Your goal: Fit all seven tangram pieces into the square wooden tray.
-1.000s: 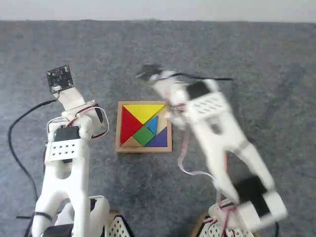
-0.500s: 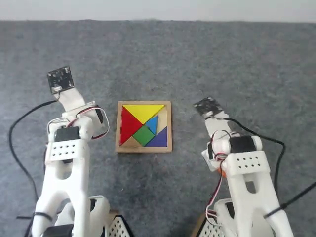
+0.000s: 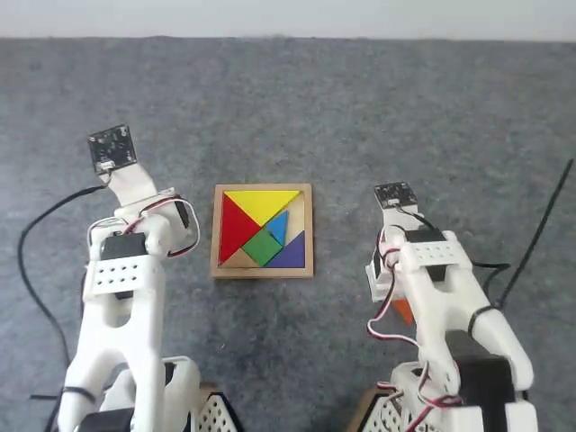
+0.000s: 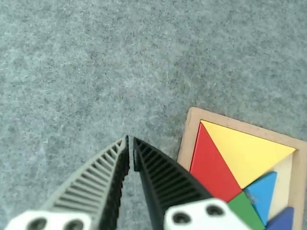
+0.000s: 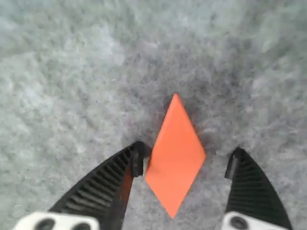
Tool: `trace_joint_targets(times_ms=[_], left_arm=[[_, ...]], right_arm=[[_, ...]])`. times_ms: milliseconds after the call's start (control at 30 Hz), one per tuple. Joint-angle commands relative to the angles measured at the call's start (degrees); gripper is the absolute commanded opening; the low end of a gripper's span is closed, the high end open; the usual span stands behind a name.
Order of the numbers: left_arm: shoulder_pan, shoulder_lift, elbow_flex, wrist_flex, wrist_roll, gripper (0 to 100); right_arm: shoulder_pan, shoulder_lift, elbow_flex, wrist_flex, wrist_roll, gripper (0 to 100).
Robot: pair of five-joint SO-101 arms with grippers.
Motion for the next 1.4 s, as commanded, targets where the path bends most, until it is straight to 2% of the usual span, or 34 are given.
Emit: trace_joint_targets(times_ms=[0, 200, 433, 600, 933, 1033, 1200, 1367], left_arm=[[0.00, -2.37, -0.66, -1.05, -0.88, 2], [0.00, -2.37, -0.66, -1.05, -0.97, 2], [0.00, -2.37, -0.66, -1.05, -0.97, 2], [0.00, -2.37, -0.66, -0.97, -0.97, 2], [0.00, -2.37, -0.66, -0.97, -0.97, 2], [0.00, -2.37, -0.66, -1.05, -0.97, 2], [0.00, -2.29, -0.66, -1.05, -0.97, 2], [-0.09, -2.11, -0.66, -1.14, -0.97, 2]], right_arm=[[0.57, 0.75, -2.55, 1.54, -0.44, 28.4], [0.66, 1.27, -2.55, 1.27, -0.35, 28.3], [0.75, 1.27, -2.73, 1.10, 1.32, 11.7], [2.33, 0.57, -3.87, 2.15, 3.25, 11.3], [3.03, 0.57, -17.85, 13.85, 3.25, 11.2], [-0.75, 0.66, -22.33, 16.31, 3.16, 11.2], [-12.35, 2.24, -31.38, 16.40, 2.37, 11.2], [-22.29, 8.84, -38.86, 9.45, -7.03, 11.5]])
